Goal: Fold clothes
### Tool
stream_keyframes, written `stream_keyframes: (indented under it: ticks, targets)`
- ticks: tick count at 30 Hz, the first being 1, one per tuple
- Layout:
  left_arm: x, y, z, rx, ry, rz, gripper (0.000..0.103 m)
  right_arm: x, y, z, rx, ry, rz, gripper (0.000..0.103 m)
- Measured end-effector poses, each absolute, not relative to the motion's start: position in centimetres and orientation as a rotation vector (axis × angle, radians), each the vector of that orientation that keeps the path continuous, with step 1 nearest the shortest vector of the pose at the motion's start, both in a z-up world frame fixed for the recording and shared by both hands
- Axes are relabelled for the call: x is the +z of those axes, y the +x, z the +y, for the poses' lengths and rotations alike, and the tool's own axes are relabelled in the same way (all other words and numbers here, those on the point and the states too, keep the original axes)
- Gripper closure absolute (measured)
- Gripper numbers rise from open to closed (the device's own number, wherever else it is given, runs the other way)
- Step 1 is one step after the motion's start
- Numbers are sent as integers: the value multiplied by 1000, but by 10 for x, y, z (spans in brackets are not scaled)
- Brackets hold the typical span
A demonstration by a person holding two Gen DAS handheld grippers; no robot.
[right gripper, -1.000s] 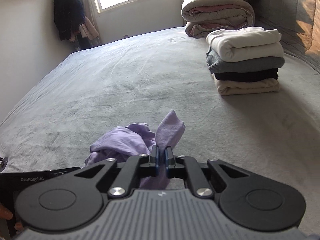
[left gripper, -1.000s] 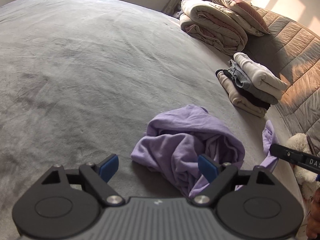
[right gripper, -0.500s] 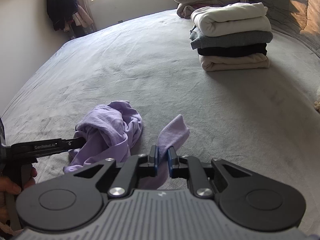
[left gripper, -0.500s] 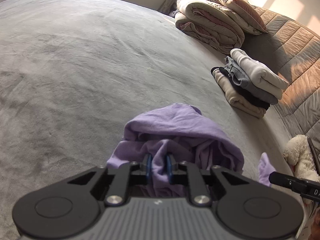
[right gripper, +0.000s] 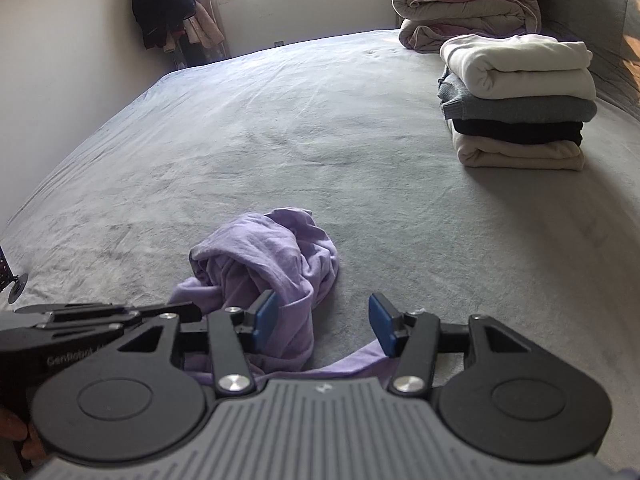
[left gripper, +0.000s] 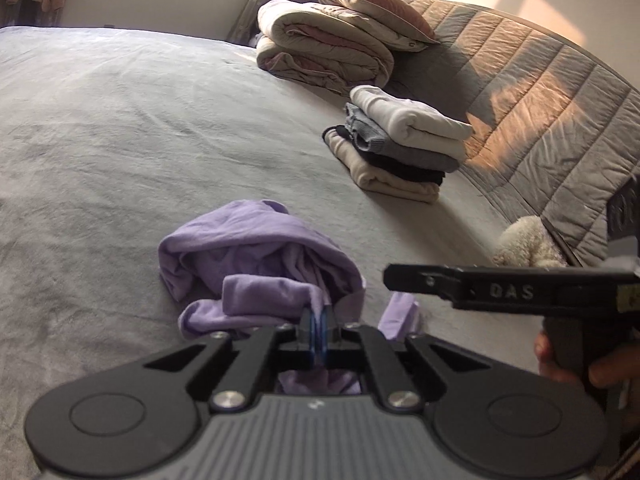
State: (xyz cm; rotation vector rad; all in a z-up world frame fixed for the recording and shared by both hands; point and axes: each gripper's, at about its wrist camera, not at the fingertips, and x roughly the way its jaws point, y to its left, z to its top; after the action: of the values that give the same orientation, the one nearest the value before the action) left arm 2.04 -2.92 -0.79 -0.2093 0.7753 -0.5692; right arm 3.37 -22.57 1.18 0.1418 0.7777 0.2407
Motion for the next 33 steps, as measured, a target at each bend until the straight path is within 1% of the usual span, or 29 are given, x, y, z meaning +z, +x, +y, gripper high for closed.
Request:
stream_keyframes:
  ticks: [8, 14, 22, 23, 25, 27, 30, 31, 33]
  targets:
    - [-11, -18, -45, -732, -97, 817, 101, 6, 49, -207, 260, 144, 803, 48]
    - [-24, -43, -51, -834, -34, 872, 101, 0, 56, -189, 322, 138, 832, 48]
    - [-28, -48, -39, -878, -33, 892, 99, -8, 58, -173, 363, 116, 860, 48]
    - [-27, -47, -35, -882, -46, 893, 98, -8, 59, -175, 354, 122, 862, 48]
    - [-23, -43, -28, -890, -76, 891, 84, -8, 61, -181, 337, 146, 865, 48]
    - [-18, -40, -20, -887, -107, 882, 76, -8, 63, -187, 322, 176, 866, 48]
    - [-8, -36, -10, -875, -144, 852, 72, -8, 66, -195, 309, 226, 871, 48]
    - [-5, -35, -7, -876, -155, 840, 68, -8, 67, -197, 305, 242, 872, 49]
    - [0, -32, 0, -881, -177, 825, 64, -10, 70, -200, 295, 267, 877, 50]
